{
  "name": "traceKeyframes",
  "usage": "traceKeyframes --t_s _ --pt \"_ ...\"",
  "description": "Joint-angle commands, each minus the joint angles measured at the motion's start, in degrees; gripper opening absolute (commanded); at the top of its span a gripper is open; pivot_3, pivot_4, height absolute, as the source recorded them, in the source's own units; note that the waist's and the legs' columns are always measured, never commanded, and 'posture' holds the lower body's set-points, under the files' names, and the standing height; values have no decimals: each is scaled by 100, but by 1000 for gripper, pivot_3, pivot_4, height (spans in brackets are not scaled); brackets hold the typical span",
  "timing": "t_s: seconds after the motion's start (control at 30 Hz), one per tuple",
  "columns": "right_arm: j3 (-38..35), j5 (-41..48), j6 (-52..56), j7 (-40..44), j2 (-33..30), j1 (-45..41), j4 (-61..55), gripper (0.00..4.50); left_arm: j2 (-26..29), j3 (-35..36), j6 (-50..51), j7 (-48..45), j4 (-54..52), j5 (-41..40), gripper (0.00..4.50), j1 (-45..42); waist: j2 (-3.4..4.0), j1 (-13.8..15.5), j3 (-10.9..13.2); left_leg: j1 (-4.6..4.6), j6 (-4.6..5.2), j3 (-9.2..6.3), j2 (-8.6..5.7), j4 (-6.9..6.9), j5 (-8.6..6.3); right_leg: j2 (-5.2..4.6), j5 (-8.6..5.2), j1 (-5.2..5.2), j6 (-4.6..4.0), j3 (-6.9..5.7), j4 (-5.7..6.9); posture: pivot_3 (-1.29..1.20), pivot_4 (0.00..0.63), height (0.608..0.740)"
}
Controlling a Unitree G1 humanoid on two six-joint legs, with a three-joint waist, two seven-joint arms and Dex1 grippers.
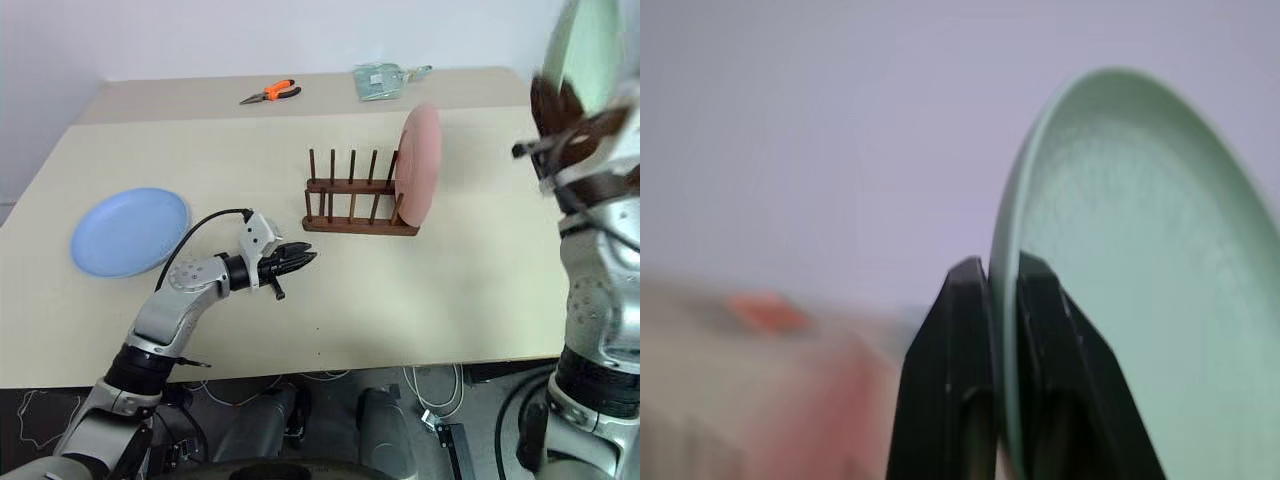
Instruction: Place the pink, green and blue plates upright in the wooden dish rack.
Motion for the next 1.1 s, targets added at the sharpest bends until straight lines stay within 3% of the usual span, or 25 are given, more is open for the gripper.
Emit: traceKeyframes --t_s 0.03,0.1,0.2,0.4,0.6,0.8,0.9,0.97,1.07,1.1 --pt "146 2148 370 -594 181 -309 -557 70 189 633 -353 67 93 -192 886 40 -1 -18 1 -1 1 1 -1 0 -1 -4 0 -1 0 0 -1 0 150 719" --pt "539 2846 341 -1086 526 -468 -630 70 346 804 -506 25 254 -178 886 60 -1 -35 1 -1 1 2 -2 0 -1 -7 0 -3 -1 1 -2 0 150 719" --pt "1099 3107 337 -1639 1033 -497 -521 70 492 887 -679 -21 423 -135 886 61 1 -52 0 1 1 2 -1 -5 -1 -7 -1 -8 -2 2 1 0 150 719" --pt "1900 2500 354 -1838 1641 -345 173 70 483 833 -762 46 370 -93 886 129 1 -19 0 -31 2 9 -12 0 0 -14 3 -63 -3 5 3 0 150 719" --pt "1909 1920 222 -1700 1777 -561 878 70 438 765 -684 112 121 -107 886 307 1 -30 0 -52 -3 19 -13 2 3 -10 10 -81 7 14 35 0 150 719" --pt "1734 1888 340 -1656 1840 -713 1406 70 418 739 -662 115 85 -94 886 348 2 -34 0 -52 -3 19 -9 1 4 -7 6 -82 0 14 35 0 150 719" --pt "1705 1753 422 -1577 1772 -805 1630 1086 409 729 -663 115 89 -92 886 340 2 -26 0 -52 -3 19 -10 2 4 -7 6 -82 0 14 35 0 150 719" --pt "1799 1420 423 -1412 1613 -899 1635 2084 401 745 -609 92 84 -154 886 337 2 -31 0 -52 -3 19 -10 1 4 -7 6 -81 0 14 34 0 150 719" --pt "2219 365 284 -950 1095 -1070 1445 3615 401 866 -395 48 38 -364 1716 342 4 -32 1 -58 -3 21 -11 2 4 -7 7 -88 1 13 35 0 150 719" --pt "2326 82 224 -810 956 -1100 1388 3635 417 893 -369 42 27 -387 2178 346 3 -32 1 -60 -3 21 -11 3 4 -6 7 -90 1 13 36 0 150 719"
